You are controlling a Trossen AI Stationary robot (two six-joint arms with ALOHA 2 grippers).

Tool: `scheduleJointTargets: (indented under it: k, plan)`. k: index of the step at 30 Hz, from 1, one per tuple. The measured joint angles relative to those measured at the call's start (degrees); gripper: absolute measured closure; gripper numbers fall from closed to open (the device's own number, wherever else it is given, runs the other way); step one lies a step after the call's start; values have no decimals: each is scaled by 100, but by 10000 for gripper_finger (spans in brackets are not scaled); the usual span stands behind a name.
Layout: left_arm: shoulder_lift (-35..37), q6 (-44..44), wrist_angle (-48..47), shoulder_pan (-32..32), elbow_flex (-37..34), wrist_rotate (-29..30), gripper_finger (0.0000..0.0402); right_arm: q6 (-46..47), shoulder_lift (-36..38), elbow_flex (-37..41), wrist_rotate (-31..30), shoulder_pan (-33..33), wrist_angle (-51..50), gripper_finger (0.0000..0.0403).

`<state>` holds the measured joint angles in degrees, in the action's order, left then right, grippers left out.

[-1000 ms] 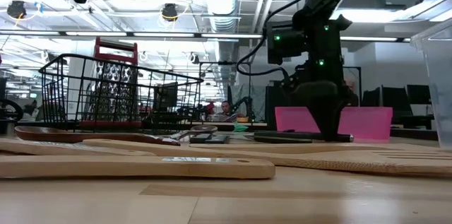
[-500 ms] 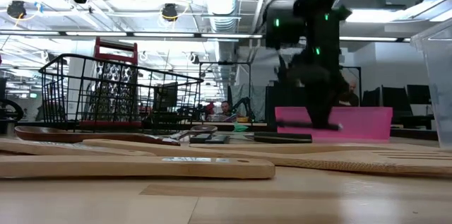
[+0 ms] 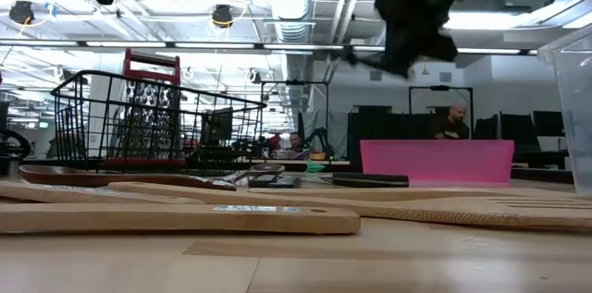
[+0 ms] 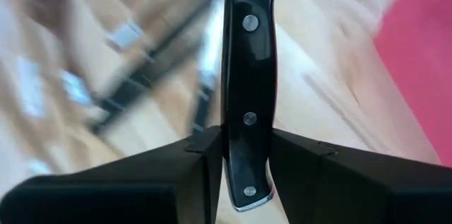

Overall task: Pick & Place Kitchen Items
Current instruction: Put the top black knife into the red bin

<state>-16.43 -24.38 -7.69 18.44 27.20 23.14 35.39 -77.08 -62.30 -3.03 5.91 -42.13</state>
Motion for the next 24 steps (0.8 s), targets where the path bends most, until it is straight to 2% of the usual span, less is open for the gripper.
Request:
scheduleJointTargets:
  k: [4,11,15,19,24]
  plan:
    - [-2,172,-57,2,0,0,321,16,728,0,0,4,615,308]
    - [86,429,-169,2,0,17,390,-540,1725,-11,238,4,2085,298]
    - [164,429,-293,0,0,86,398,-635,2068,-15,395,4,2723,290]
    - [287,419,-398,2,-23,87,400,-768,2243,-14,956,-23,3407,303]
    - [583,284,-402,0,-238,112,399,-1011,2299,-14,2061,-172,4218,302]
